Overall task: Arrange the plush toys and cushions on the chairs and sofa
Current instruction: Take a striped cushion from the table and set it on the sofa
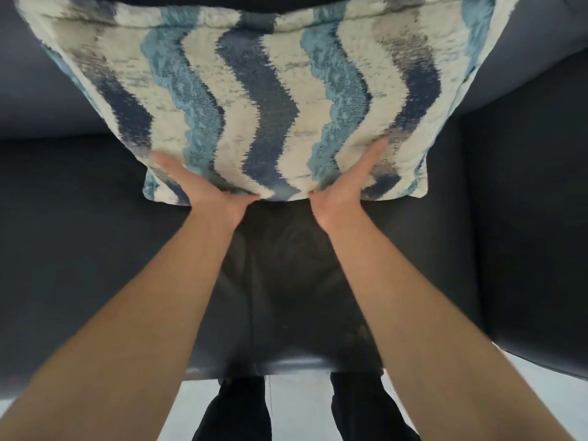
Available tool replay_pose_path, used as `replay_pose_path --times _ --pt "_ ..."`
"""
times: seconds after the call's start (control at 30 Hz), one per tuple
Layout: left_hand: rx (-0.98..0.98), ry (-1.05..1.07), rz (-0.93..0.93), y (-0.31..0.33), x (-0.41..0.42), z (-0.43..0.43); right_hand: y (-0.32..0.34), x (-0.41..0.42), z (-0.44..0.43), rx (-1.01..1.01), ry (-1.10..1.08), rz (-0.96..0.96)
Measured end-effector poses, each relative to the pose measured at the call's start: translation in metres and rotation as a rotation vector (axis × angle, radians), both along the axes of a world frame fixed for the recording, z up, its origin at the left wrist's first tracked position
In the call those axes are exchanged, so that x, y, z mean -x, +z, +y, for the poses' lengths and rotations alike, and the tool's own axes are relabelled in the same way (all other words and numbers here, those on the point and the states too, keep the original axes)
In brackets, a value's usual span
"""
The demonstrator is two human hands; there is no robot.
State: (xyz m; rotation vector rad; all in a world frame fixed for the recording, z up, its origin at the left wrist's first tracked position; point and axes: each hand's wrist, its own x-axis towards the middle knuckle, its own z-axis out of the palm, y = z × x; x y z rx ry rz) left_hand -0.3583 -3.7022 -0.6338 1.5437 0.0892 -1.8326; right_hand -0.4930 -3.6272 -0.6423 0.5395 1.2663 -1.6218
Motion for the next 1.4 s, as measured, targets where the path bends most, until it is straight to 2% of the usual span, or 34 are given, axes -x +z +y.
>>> replay_pose_path --times 0.13,0.23,0.27,0.3,0.33,0.37,0.43,0.47,0.53,0.63,0.7,0.83,0.87,0.93,1.07,1.17,1.23,1.27,1.33,1.4 --pt "0.019 0.092 -0.065 0.001 -0.007 -0.043 -0.01 0.081 0.002 0.098 -0.192 0.007" --pt "0.018 0.07 -0.17 -0.004 -0.016 -0.041 0.005 0.083 0.004 0.003 -0.105 0.045" --pt "0.048 0.036 -0.257 -0.002 -0.016 -0.036 0.01 0.072 0.003 -0.073 -0.09 0.078" --pt "0.116 -0.03 -0.4 0.0 -0.017 -0.031 0.012 0.062 0.004 -0.231 -0.097 0.163" --pt "0.253 -0.142 -0.604 0.002 -0.016 -0.025 0.017 0.053 0.006 -0.427 -0.097 0.383" --pt "0.453 -0.301 -0.846 0.004 -0.017 -0.019 0.024 0.046 0.007 -0.554 -0.04 0.741" --pt "0.888 -0.647 -1.312 0.006 -0.024 -0.015 0.032 0.041 0.003 -0.565 0.204 1.507" --pt "1.086 -0.794 -1.5 0.004 -0.029 -0.019 0.032 0.042 -0.004 -0.519 0.369 1.804" --pt "1.389 -1.045 -1.776 0.003 -0.03 -0.033 0.028 0.046 -0.025 -0.483 0.671 2.175" --pt "1.578 -1.244 -1.896 -0.004 -0.019 -0.057 0.023 0.069 -0.047 -0.413 0.957 2.453" --pt "1.623 -1.299 -1.908 -0.007 -0.018 -0.076 0.018 0.104 -0.042 -0.508 1.002 2.48" --pt "1.565 -1.317 -1.937 -0.007 -0.026 -0.085 0.012 0.137 -0.012 -0.846 0.731 2.328" --pt "1.536 -1.291 -1.951 -0.008 -0.027 -0.078 0.009 0.127 -0.009 -0.841 0.697 2.296" --pt "1.49 -1.211 -1.94 -0.016 -0.029 -0.059 0.003 0.093 -0.01 -0.705 0.711 2.292" --pt "1.373 -1.035 -1.89 -0.044 -0.044 -0.016 -0.036 0.013 0.002 -0.446 0.963 2.382" --pt "1.21 -1.059 -1.863 -0.079 -0.063 0.017 -0.067 -0.004 0.012 -0.448 0.908 2.483" --pt "1.193 -1.1 -1.849 -0.095 -0.072 0.02 -0.076 0.021 0.016 -0.405 0.909 2.6" --pt "1.209 -1.118 -1.852 -0.1 -0.074 0.015 -0.079 0.041 0.022 -0.422 0.913 2.64" --pt "1.236 -1.153 -1.854 -0.102 -0.073 0.003 -0.079 0.082 0.039 -0.606 0.881 2.647" --pt "1.235 -1.177 -1.808 -0.098 -0.069 0.001 -0.074 0.102 0.06 -0.746 0.919 2.532"
